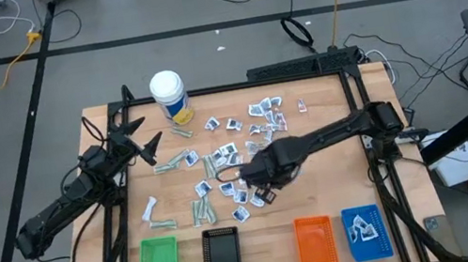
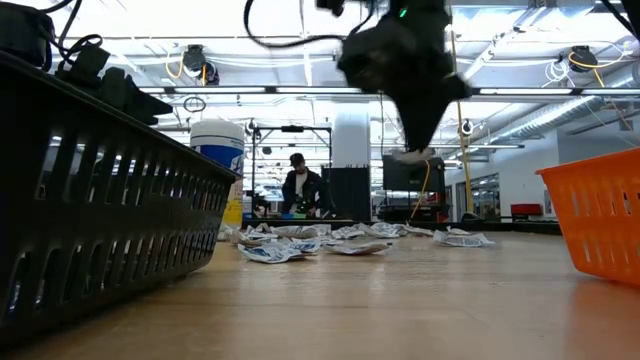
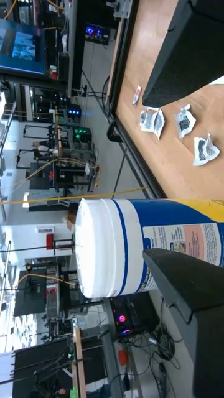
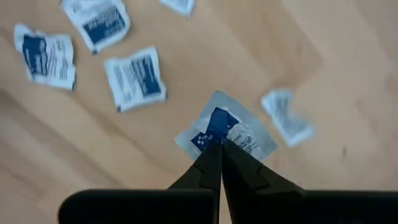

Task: Pick & Place First Aid Supplies
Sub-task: Put the alcohol pad into the blue bin

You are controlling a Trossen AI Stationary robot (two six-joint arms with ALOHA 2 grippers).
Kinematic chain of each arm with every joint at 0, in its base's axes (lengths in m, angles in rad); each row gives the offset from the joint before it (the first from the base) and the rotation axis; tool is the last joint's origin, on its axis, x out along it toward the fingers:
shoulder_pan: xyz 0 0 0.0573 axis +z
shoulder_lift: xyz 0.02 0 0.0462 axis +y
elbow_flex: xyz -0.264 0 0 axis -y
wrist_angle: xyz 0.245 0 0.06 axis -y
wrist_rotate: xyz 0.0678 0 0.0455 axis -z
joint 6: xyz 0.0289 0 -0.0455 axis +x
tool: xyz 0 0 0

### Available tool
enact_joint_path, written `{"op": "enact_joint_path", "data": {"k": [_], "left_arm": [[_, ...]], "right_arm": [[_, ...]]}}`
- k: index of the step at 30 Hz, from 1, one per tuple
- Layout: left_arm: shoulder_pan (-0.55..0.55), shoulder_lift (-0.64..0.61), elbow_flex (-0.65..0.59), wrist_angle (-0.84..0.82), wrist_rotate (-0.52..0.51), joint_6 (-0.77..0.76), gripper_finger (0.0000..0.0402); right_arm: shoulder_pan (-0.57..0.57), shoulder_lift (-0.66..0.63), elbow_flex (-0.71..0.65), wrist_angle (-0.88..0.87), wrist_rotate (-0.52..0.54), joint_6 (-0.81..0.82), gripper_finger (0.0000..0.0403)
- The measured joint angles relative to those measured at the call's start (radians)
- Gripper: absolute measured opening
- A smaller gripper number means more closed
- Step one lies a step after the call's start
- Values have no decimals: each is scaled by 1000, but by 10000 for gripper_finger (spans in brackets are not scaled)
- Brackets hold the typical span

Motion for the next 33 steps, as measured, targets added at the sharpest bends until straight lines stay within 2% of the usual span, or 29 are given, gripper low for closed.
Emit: {"op": "enact_joint_path", "data": {"k": [8, 18, 33], "left_arm": [[0, 0, 0, 0, 0, 0, 397], [0, 0, 0, 0, 0, 0, 397], [0, 0, 0, 0, 0, 0, 397]], "right_arm": [[147, -82, -18, -62, -1, 314, 0], [371, -234, -183, -65, -7, 713, 0], [722, -406, -353, -81, -95, 1120, 0]]}}
